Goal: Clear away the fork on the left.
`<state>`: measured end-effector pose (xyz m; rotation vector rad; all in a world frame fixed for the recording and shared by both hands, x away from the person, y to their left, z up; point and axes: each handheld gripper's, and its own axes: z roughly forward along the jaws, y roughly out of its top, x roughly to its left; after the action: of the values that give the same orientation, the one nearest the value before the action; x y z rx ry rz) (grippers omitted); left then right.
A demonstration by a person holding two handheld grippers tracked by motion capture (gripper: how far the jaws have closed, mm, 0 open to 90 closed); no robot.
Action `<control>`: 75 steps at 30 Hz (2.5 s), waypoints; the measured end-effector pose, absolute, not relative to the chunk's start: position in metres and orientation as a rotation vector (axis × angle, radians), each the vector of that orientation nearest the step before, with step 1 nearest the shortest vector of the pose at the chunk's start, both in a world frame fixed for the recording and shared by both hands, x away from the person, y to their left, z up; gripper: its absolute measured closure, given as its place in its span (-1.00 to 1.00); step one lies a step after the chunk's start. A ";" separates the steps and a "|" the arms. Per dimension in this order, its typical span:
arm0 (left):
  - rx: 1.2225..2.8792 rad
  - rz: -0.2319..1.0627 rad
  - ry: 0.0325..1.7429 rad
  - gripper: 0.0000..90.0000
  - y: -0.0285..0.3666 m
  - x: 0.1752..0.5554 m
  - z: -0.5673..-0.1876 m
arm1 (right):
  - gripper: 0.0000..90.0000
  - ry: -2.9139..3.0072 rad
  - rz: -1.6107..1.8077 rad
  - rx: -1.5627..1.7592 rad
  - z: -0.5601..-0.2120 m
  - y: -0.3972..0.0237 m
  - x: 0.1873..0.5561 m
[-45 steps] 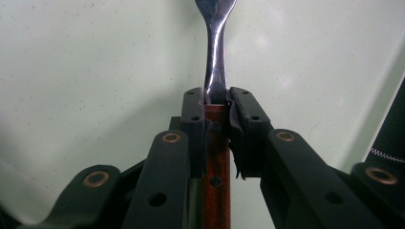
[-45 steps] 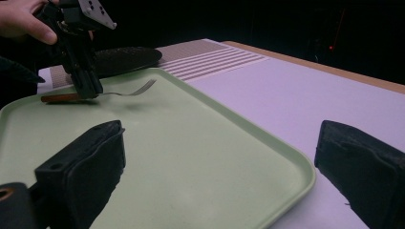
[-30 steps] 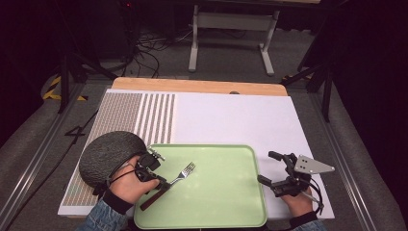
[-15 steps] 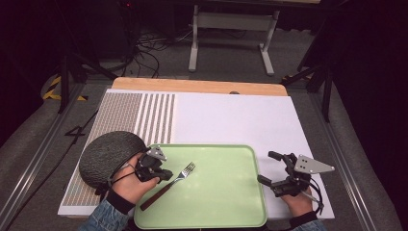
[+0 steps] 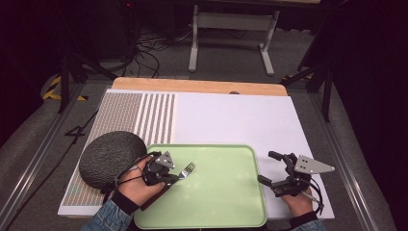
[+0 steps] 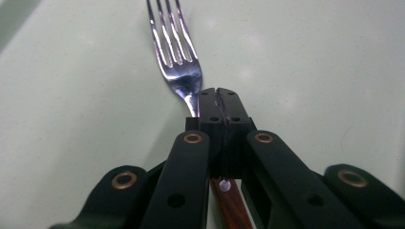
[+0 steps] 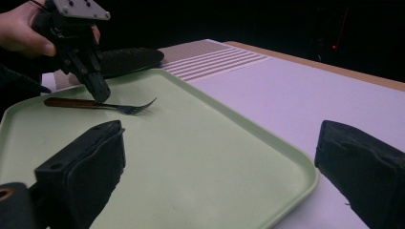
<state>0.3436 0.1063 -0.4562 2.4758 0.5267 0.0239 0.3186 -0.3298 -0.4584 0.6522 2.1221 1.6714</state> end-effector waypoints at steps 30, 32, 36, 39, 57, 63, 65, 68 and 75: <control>2.541 0.067 0.627 1.00 0.113 0.351 -0.462 | -0.91 2.120 1.668 0.650 -0.458 -0.330 0.318; 2.540 0.079 0.644 1.00 0.115 0.352 -0.462 | -0.91 2.120 1.666 0.651 -0.458 -0.330 0.318; 2.530 0.083 0.687 1.00 0.120 0.354 -0.462 | -0.91 2.120 1.663 0.653 -0.458 -0.329 0.318; 2.525 0.087 0.713 1.00 0.124 0.356 -0.462 | -0.91 2.121 1.661 0.652 -0.458 -0.329 0.318; 2.507 0.111 0.807 1.00 0.140 0.362 -0.461 | -0.91 2.123 1.658 0.653 -0.458 -0.329 0.318; 2.507 0.127 0.829 1.00 0.145 0.364 -0.461 | -0.91 2.120 1.657 0.652 -0.458 -0.329 0.318; 2.505 0.126 0.840 1.00 0.146 0.364 -0.461 | -0.91 2.121 1.656 0.651 -0.458 -0.329 0.318; 2.505 0.130 0.844 1.00 0.148 0.365 -0.461 | -0.91 2.121 1.655 0.652 -0.458 -0.329 0.318; 2.503 0.142 0.870 1.00 0.151 0.365 -0.461 | -0.91 2.120 1.655 0.649 -0.458 -0.329 0.318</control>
<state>0.3652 0.1511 -0.4605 2.5028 0.8699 0.1417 0.3178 -0.3291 -0.4582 0.6491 2.1197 1.6551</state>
